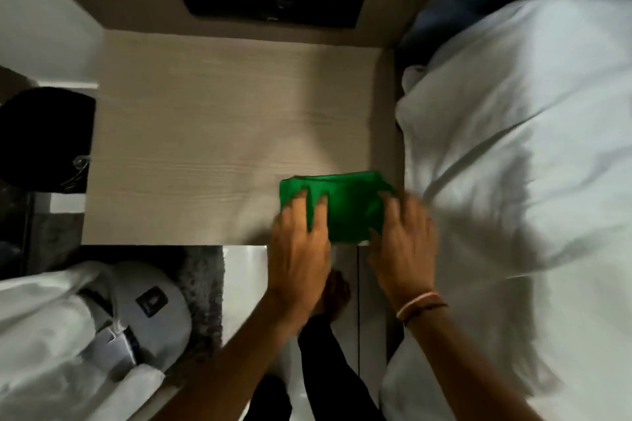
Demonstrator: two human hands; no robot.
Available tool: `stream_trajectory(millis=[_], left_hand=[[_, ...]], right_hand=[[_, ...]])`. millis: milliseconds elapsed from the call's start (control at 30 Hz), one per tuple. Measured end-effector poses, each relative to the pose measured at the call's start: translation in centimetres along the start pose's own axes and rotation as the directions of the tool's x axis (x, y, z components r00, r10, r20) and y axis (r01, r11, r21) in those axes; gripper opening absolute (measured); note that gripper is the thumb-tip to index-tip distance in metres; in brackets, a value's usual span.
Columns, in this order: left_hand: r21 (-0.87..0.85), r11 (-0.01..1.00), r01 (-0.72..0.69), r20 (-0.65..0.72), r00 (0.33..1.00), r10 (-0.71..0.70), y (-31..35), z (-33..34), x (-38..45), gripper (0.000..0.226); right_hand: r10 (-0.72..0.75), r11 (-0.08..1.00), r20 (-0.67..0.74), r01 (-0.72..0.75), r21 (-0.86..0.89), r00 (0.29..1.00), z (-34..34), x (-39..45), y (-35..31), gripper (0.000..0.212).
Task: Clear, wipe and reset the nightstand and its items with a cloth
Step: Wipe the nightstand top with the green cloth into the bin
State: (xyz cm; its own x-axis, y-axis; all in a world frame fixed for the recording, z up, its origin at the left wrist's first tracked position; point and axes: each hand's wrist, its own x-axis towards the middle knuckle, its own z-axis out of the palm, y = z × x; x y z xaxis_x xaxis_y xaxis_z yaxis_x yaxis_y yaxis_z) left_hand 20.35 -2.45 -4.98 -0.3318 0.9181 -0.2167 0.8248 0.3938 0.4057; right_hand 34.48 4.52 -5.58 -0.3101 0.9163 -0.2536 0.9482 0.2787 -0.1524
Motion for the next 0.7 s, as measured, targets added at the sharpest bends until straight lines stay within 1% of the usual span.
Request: stream_trajectory(millis=[33,67,100,133,200,267,333,433,533,567,633,700], left_hand=[[0.04,0.999,-0.009,0.067,0.998,0.006,0.4,1.1,-0.6,0.069],[0.071,0.997,-0.002,0.149,0.989,-0.008,0.4,2.2,-1.1,0.072],[0.113,0.994,-0.006,0.22,0.975,-0.019,0.0,3.1,-1.5,0.073],[0.147,0.989,-0.02,0.258,0.966,-0.019,-0.5,3.9,-1.5,0.072],[0.179,0.982,-0.065,0.261,0.965,0.016,-1.5,4.5,-0.6,0.07],[0.172,0.98,-0.103,0.224,0.973,0.063,-2.1,4.3,1.3,0.066],[0.179,0.975,-0.129,0.225,0.97,0.087,-2.8,3.8,4.7,0.062],[0.171,0.977,-0.127,0.211,0.973,0.089,-4.0,2.2,12.1,0.059],[0.203,0.966,-0.159,0.174,0.977,0.124,-4.7,0.1,20.6,0.06],[0.196,0.968,-0.159,0.182,0.976,0.123,-4.7,-0.5,22.8,0.06],[0.201,0.967,-0.153,0.232,0.967,0.105,-5.1,-1.4,25.3,0.06],[0.207,0.966,-0.152,0.262,0.96,0.095,-5.5,-1.7,25.7,0.061]], right_hand=[[-0.055,0.998,0.048,0.055,0.007,0.997,0.8,-0.5,-0.1,0.067],[-0.089,0.996,0.13,0.088,0.013,0.988,1.8,-1.0,-0.4,0.067],[-0.103,0.995,0.211,0.102,0.018,0.972,2.7,-1.5,-0.6,0.066],[-0.107,0.994,0.257,0.101,0.034,0.961,3.6,-1.6,-0.6,0.065],[-0.094,0.995,0.261,0.08,0.064,0.961,4.7,-1.2,-0.6,0.063],[-0.085,0.994,0.254,0.064,0.092,0.964,4.8,0.4,-1.0,0.061],[-0.079,0.993,0.226,0.058,0.101,0.971,4.2,3.6,-1.7,0.061],[-0.111,0.988,0.183,0.088,0.125,0.977,2.4,11.1,-3.3,0.06],[-0.109,0.993,0.156,0.099,0.067,0.982,0.9,19.8,-4.7,0.06],[-0.098,0.995,0.157,0.092,0.042,0.983,0.4,22.0,-5.3,0.06],[-0.076,0.997,0.159,0.077,-0.004,0.984,0.3,24.5,-6.3,0.061],[-0.063,0.997,0.147,0.068,-0.032,0.987,0.7,24.7,-6.9,0.062]])
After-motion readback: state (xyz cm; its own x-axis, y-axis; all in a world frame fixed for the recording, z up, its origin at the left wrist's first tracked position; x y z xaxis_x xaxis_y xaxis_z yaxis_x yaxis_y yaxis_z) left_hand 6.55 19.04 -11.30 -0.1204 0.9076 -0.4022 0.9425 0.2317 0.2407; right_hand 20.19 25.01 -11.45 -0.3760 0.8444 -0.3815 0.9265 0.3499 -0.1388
